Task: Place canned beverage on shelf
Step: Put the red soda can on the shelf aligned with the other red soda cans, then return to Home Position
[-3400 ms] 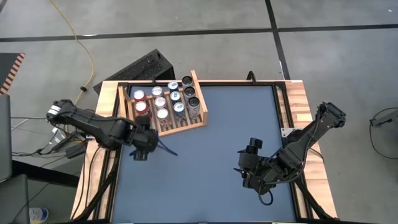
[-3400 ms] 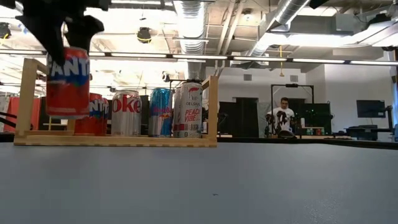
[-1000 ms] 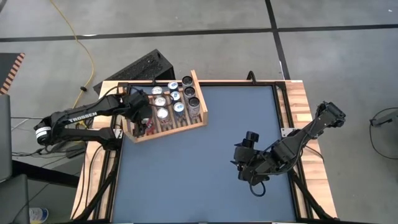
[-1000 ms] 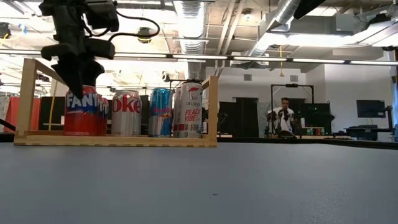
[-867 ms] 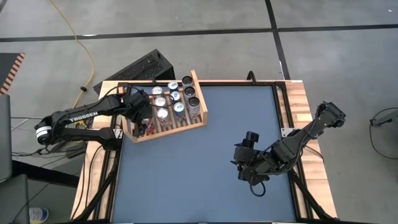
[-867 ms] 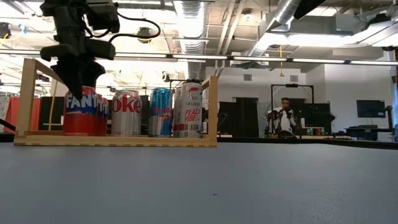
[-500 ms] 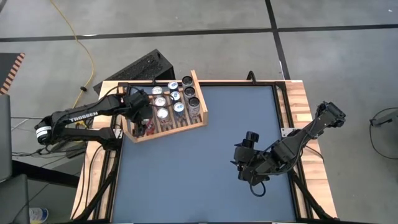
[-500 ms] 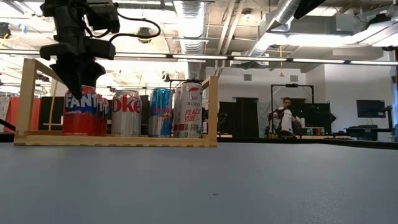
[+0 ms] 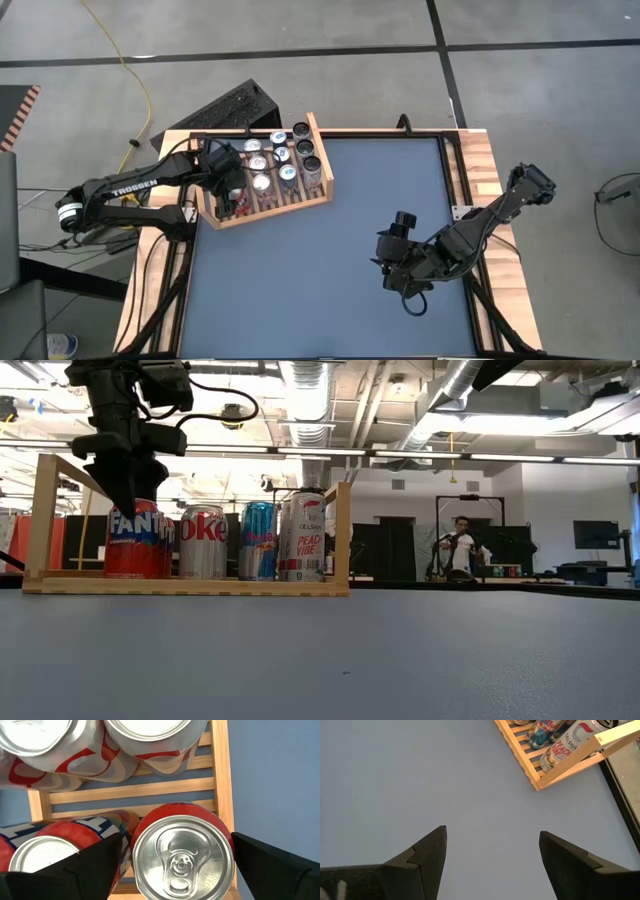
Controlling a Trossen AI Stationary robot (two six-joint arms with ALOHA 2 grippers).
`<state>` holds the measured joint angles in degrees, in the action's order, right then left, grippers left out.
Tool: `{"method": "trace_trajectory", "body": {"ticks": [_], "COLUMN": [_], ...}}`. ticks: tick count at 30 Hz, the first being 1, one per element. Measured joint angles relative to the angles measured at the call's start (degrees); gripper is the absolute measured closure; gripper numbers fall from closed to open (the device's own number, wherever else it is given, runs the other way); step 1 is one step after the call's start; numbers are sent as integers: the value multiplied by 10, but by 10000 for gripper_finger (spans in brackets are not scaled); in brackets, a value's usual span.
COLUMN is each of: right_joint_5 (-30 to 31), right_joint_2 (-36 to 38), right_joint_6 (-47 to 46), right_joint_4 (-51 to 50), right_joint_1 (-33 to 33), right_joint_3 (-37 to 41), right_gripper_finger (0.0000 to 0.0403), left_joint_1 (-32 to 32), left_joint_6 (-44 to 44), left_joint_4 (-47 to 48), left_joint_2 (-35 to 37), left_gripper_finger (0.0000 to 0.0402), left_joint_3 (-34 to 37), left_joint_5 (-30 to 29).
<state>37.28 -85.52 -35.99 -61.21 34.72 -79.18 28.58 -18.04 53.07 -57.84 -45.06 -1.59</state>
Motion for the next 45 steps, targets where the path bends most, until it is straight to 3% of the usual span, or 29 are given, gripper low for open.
{"method": "trace_trajectory", "body": {"ticks": [23,32,41,45], "right_joint_5": [0,0,4,15], "right_joint_2": [0,0,0,0], "right_joint_6": [0,0,12,97], "right_joint_4": [0,0,5,111], "right_joint_1": [0,0,0,-9], "right_joint_3": [0,0,0,26], "right_gripper_finger": [112,112,112,112], "left_joint_1": [-2,-4,-27,-67], "left_joint_6": [17,34,58,108], "left_joint_4": [24,51,125,166], "left_joint_2": [2,2,2,3], "left_gripper_finger": [44,44,44,44], "left_joint_3": [-11,-60,-141,-209], "left_joint_5": [-17,14,8,41]}}
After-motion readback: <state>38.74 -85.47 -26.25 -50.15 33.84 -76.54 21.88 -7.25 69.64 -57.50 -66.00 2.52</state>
